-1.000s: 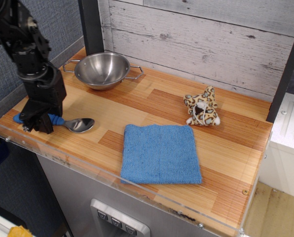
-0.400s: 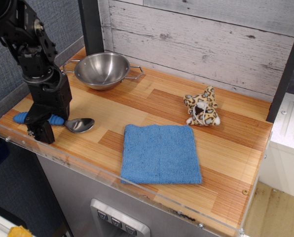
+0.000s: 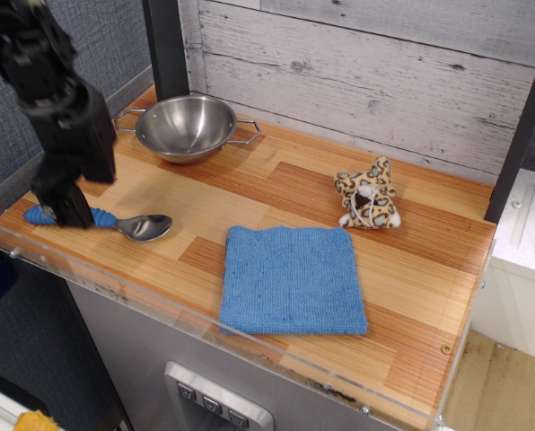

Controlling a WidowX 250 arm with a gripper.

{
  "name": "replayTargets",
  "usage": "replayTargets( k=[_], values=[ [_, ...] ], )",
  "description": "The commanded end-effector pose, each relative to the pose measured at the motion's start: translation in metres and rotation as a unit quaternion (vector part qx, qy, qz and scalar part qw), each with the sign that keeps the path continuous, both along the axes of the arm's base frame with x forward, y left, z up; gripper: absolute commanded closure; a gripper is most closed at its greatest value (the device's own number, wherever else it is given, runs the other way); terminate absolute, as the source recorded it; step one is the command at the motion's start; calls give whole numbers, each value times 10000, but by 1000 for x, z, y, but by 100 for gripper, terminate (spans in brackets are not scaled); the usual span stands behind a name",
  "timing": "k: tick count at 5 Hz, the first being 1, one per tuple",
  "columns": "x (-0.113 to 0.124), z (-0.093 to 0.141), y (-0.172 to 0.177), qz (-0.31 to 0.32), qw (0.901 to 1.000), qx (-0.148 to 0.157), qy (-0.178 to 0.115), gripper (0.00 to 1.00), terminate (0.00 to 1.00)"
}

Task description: Put the spoon to the left of the cloth.

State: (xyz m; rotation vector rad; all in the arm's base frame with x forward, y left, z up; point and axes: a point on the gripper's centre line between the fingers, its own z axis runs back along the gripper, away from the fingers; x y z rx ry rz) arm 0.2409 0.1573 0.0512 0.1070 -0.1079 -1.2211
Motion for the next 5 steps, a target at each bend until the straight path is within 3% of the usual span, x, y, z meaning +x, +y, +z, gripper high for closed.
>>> replayTargets(
  k=[1,2,4,5],
  values=[
    [-3,59,18,91,9990,-132,-414,0,0],
    [-7,77,6,-174,9982,-269,-504,0,0],
    [-7,77,6,-174,9982,-269,-504,0,0],
    [-7,77,6,-174,9982,-269,-504,0,100]
  ],
)
